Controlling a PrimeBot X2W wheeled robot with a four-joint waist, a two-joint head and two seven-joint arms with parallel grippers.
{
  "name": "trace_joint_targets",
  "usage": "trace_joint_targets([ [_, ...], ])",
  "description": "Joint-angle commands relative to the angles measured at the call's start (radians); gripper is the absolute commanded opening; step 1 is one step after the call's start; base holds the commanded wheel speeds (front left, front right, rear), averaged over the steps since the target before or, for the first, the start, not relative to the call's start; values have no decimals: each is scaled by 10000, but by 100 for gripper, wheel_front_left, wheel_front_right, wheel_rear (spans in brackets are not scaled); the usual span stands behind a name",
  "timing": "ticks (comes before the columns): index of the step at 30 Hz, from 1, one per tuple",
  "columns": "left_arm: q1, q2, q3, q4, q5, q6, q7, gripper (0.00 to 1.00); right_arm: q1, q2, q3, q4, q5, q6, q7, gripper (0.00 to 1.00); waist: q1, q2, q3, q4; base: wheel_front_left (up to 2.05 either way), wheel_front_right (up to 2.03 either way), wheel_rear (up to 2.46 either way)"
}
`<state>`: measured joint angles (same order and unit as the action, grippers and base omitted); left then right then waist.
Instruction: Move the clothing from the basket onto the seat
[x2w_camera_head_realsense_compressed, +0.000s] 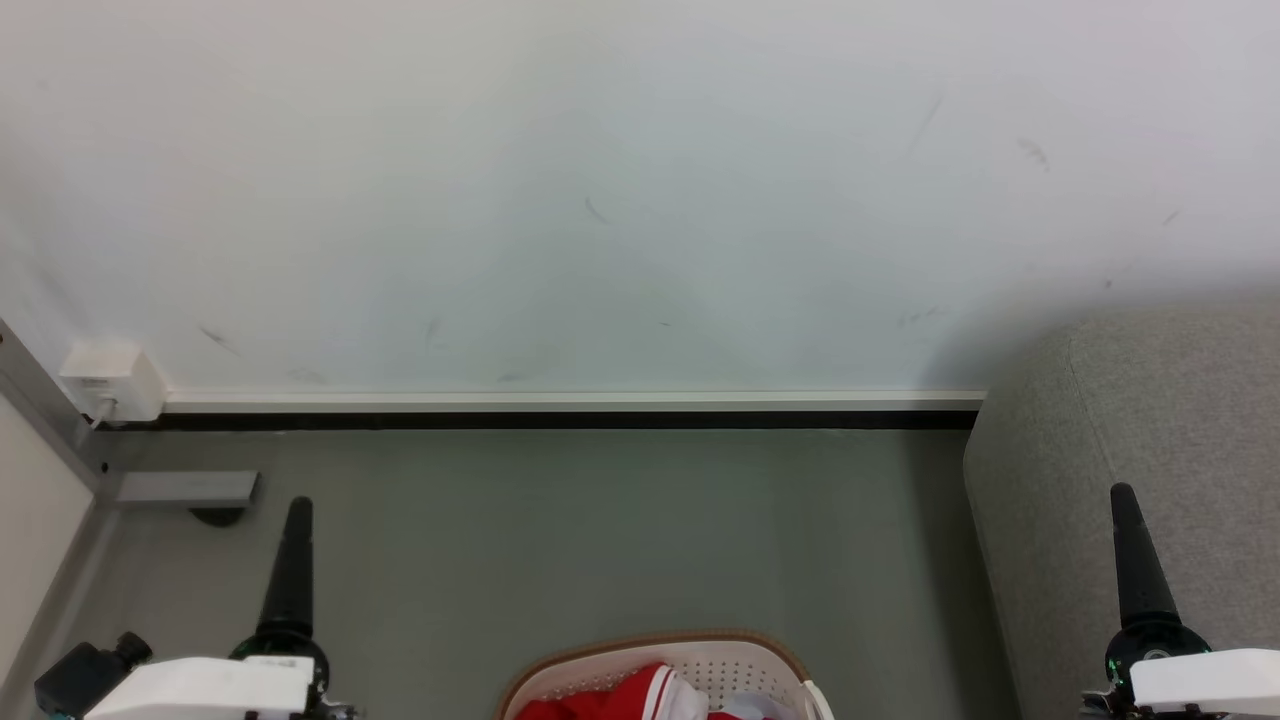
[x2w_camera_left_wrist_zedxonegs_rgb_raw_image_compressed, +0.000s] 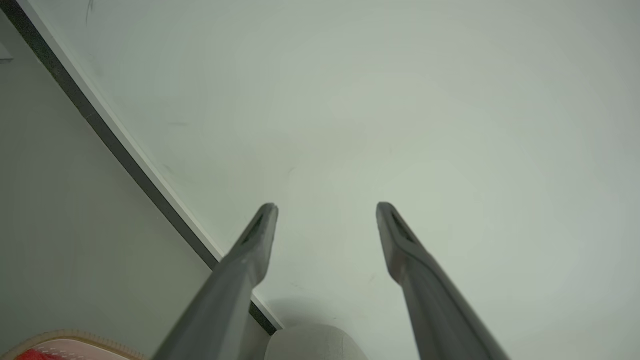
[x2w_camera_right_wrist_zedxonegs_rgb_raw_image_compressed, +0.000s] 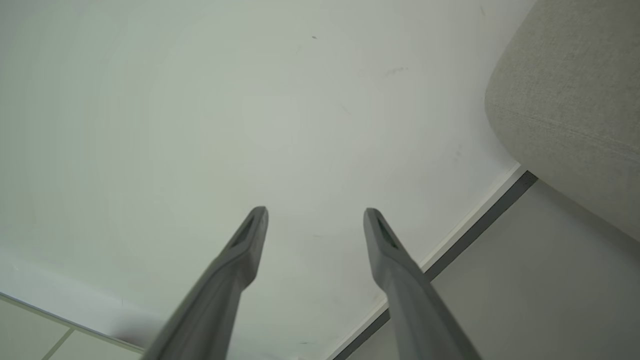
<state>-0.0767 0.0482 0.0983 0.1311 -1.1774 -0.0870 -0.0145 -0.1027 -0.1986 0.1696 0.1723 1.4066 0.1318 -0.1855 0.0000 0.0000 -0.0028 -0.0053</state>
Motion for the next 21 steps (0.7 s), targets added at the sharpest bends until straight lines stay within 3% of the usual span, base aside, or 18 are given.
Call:
trace_joint_targets([
  [1, -112, 120, 12, -217, 613, -60, -103, 100, -325, -41, -131, -100, -661, -5, -45, 100, 0, 0, -1, -9, 0, 0, 0],
  [7, 1, 187, -75, -324, 2101, -88, -292, 100, -311, -4, -244, 147, -2555, -6, -106, 100, 0, 0, -13, -40, 0, 0, 0],
  [12, 85, 280, -328, -269, 3359, 162, -477, 100, -356, 151, -472, 390, -4182, -7, -162, 100, 0, 0, -38, -64, 0, 0, 0],
  [21, 222, 473, -640, 37, 4646, 419, -774, 100, -380, 370, -438, 608, -5841, -8, -254, 100, 0, 0, -112, -112, 0, 0, 0],
])
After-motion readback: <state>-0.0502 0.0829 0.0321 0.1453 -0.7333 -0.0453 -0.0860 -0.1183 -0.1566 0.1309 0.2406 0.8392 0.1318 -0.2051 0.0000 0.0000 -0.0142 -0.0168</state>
